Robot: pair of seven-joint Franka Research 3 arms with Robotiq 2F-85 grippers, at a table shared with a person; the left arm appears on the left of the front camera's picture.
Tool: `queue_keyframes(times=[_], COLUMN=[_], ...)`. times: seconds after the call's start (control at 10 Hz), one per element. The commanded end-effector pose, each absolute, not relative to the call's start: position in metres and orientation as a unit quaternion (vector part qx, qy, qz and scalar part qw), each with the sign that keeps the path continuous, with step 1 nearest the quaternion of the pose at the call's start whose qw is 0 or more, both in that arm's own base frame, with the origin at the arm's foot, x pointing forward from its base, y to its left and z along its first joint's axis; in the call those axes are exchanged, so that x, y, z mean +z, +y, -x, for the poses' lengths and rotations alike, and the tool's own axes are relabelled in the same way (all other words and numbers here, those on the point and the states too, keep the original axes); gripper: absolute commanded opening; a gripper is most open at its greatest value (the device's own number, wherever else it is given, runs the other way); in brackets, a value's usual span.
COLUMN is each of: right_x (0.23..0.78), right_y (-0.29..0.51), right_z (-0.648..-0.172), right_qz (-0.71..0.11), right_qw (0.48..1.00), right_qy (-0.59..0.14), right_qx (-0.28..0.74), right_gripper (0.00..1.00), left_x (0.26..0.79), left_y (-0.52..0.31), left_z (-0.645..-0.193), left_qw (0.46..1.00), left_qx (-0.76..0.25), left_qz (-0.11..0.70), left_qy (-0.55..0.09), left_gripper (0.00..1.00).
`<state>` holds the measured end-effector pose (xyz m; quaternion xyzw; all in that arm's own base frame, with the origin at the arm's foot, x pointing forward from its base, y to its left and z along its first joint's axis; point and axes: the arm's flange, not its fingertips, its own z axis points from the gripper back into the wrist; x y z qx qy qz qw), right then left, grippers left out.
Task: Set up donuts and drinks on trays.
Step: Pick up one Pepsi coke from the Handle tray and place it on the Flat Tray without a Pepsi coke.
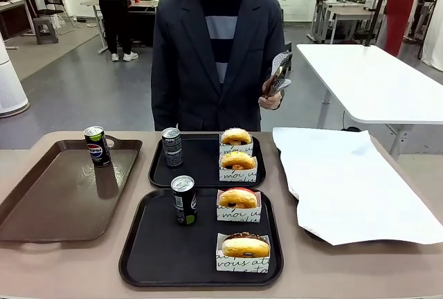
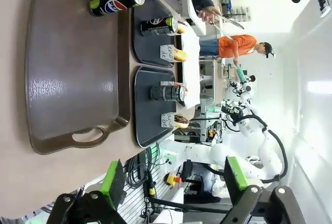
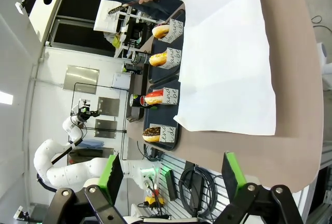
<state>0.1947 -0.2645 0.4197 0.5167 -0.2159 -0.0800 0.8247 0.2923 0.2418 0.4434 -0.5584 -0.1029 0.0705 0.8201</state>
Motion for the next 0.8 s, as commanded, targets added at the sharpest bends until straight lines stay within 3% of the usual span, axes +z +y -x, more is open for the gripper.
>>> queue_keyframes(times=[0.0,0.7], right_x=[0.4210,0.4210], right_y=[-0.2653,-0.2653], right_z=[-0.1972,-0.1972], right_qz=[-0.525,-0.525], right_qw=[0.816,0.816], right_qy=[-0.231,-0.231], right_qx=[-0.073,-0.073], right_gripper=[1.00,1.00], left_x=[0.4370,0.4370], left_y=[0.2306,0.2306], left_z=[-0.2909,-0.2909], left_qw=[0.815,0.815], left_qx=[0.070,0.070], left_qz=[0.568,0.568], left_qy=[-0.088,-0.088], left_gripper=[1.00,1.00])
